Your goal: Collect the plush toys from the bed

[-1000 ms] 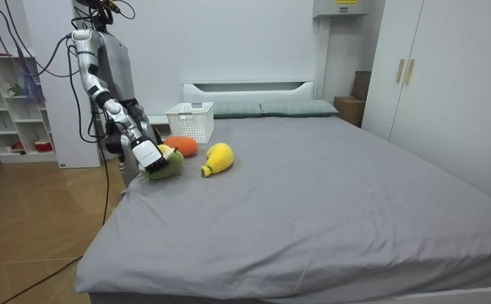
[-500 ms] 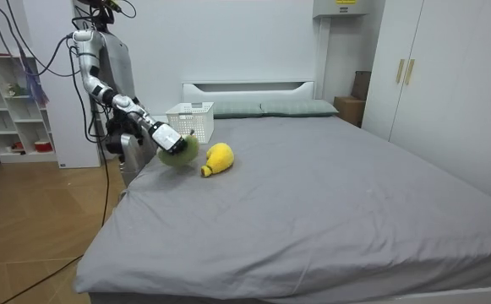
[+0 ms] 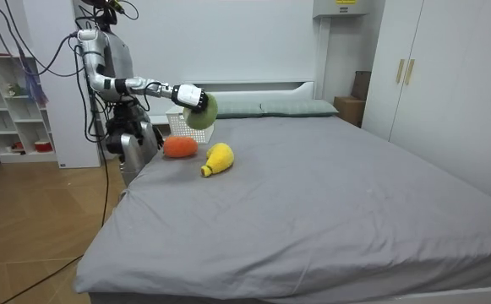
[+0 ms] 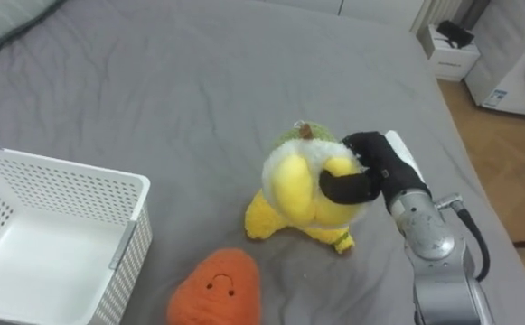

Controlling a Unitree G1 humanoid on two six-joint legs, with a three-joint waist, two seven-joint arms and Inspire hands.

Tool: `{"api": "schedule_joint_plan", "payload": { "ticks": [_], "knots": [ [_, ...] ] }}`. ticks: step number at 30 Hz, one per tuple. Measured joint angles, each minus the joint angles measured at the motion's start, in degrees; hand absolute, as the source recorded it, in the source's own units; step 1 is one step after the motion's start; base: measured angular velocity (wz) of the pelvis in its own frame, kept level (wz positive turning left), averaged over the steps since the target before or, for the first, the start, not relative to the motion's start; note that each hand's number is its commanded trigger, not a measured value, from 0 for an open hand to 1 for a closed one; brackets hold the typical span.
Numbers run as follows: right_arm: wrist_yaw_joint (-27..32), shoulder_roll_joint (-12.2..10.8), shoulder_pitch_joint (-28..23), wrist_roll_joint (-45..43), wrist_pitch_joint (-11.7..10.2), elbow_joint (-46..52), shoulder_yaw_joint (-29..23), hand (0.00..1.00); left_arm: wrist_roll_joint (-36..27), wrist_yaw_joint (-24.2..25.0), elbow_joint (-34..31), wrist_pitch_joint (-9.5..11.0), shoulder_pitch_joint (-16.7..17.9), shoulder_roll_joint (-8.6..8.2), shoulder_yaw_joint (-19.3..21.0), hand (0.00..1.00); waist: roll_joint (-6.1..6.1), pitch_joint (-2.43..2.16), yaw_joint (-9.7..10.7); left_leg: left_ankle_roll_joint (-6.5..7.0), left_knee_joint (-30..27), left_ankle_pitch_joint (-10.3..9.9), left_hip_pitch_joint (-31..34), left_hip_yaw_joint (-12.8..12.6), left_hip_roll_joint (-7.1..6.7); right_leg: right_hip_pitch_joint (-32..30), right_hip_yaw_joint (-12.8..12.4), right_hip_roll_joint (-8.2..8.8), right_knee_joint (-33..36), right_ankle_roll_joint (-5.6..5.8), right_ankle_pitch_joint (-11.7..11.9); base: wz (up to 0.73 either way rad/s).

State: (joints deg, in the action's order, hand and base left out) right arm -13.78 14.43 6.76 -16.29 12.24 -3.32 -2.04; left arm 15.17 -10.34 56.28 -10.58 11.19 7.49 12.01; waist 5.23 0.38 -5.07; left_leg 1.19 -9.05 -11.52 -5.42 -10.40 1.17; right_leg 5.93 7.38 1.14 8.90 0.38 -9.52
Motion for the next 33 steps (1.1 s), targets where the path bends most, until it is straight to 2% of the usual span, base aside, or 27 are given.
{"api": "schedule_joint_plan", "payload": {
  "ticks": [4,7,11,14,17,20,21,26,27,28,30,32,33],
  "knots": [
    [-0.37,0.13,4.07,0.01,0.47,0.72,4.41,1.0,-0.01,-0.25,0.01,0.08,-0.27,0.0,-1.87,0.0,-0.33,-0.04,-0.62,-0.02,-0.19,0.02,0.3,0.27,0.03,-0.18,0.8,0.08,0.09,0.0,0.0,0.03],
    [-1.79,-0.04,6.09,-0.25,0.48,0.75,6.12,1.0,-0.01,-0.27,-0.45,0.14,-0.66,-0.19,-2.97,0.0,-0.15,-0.14,-1.85,0.0,-0.41,0.03,0.78,0.63,-0.07,-0.22,1.37,0.21,-0.04,0.0,0.0,0.1],
    [-2.23,-0.06,7.36,-0.19,1.35,0.75,8.05,1.0,0.07,-0.52,-1.23,0.18,-0.64,-0.31,-3.82,0.0,-0.04,-0.18,-4.87,0.08,-0.51,0.07,1.12,1.52,-0.2,-0.3,2.38,0.37,-0.04,0.0,0.0,0.07],
    [-2.63,-0.28,8.38,-0.26,1.82,0.72,9.45,1.0,0.03,-0.8,-1.2,0.18,-0.74,-0.5,-3.86,0.0,0.11,-0.16,-6.17,0.19,-0.57,0.29,1.64,2.69,-0.75,-0.29,4.01,0.69,-0.13,0.0,0.0,0.16],
    [-2.62,-1.9,9.96,-0.34,2.77,0.55,10.89,1.0,0.04,-0.76,-1.19,0.11,-0.85,-0.54,-4.07,0.0,0.6,-0.1,-7.66,0.23,-0.57,0.47,1.85,3.3,-0.83,-0.29,4.47,0.77,-0.19,0.0,0.0,0.11],
    [-2.56,-3.12,11.11,-0.33,2.8,-0.22,12.74,1.0,0.06,-0.6,-1.17,-0.28,-1.25,-0.58,-4.22,0.0,1.12,0.09,-8.62,0.27,-0.58,0.72,1.92,4.63,-0.97,0.03,5.84,0.98,-0.27,0.0,0.0,0.21],
    [-2.48,-3.59,11.34,-0.28,2.87,-0.52,13.27,1.0,0.15,-0.55,-1.19,-0.44,-1.52,-0.61,-4.22,0.0,1.36,0.19,-9.64,0.27,-0.58,0.77,2.21,4.83,-1.0,0.01,6.35,1.01,-0.27,0.0,0.0,0.1],
    [-2.47,-3.83,14.44,-0.17,2.89,-3.7,16.2,1.0,0.06,0.05,-1.77,-0.88,-1.67,-0.72,-4.28,0.0,1.73,0.3,-11.54,0.38,-0.95,1.07,3.91,7.15,-1.49,-0.36,8.57,1.4,-0.29,0.02,0.01,0.22],
    [-2.43,-3.99,15.36,0.26,2.89,-4.95,16.62,1.0,0.04,0.13,-1.78,-0.87,-1.74,-0.73,-4.29,0.0,1.69,0.52,-12.41,0.38,-0.96,1.21,4.1,7.46,-1.62,-0.38,8.86,1.46,-0.31,0.02,0.01,0.21],
    [-2.42,-4.17,15.67,0.38,2.91,-5.38,16.71,1.0,0.06,0.13,-1.77,-0.85,-1.76,-0.72,-4.32,0.0,1.76,0.53,-12.68,0.38,-1.0,1.3,4.31,7.76,-1.74,-0.43,9.32,1.52,-0.33,0.02,0.01,0.27],
    [-2.23,-5.24,16.52,0.49,2.91,-5.69,17.11,1.0,0.2,0.12,-1.76,-0.83,-1.75,-0.71,-4.68,0.0,1.86,0.54,-13.09,0.48,-1.41,1.7,5.38,9.18,-2.01,-1.0,10.81,1.81,-0.35,0.02,0.0,0.32],
    [-2.08,-5.58,17.13,0.11,2.9,-5.76,18.28,1.0,0.27,0.11,-1.76,-0.86,-1.73,-0.57,-4.74,0.0,1.87,0.57,-14.22,0.49,-1.77,1.85,5.77,9.46,-2.06,-1.19,11.05,1.83,-0.35,0.02,0.0,0.15],
    [-2.04,-5.69,17.47,-0.2,2.9,-5.77,19.21,0.86,0.27,0.11,-1.76,-0.89,-1.63,-0.39,-4.99,0.0,1.86,0.58,-14.5,0.49,-1.9,1.86,5.95,9.97,-2.15,-1.06,11.58,1.88,-0.36,0.02,0.0,0.17]
  ]
}}
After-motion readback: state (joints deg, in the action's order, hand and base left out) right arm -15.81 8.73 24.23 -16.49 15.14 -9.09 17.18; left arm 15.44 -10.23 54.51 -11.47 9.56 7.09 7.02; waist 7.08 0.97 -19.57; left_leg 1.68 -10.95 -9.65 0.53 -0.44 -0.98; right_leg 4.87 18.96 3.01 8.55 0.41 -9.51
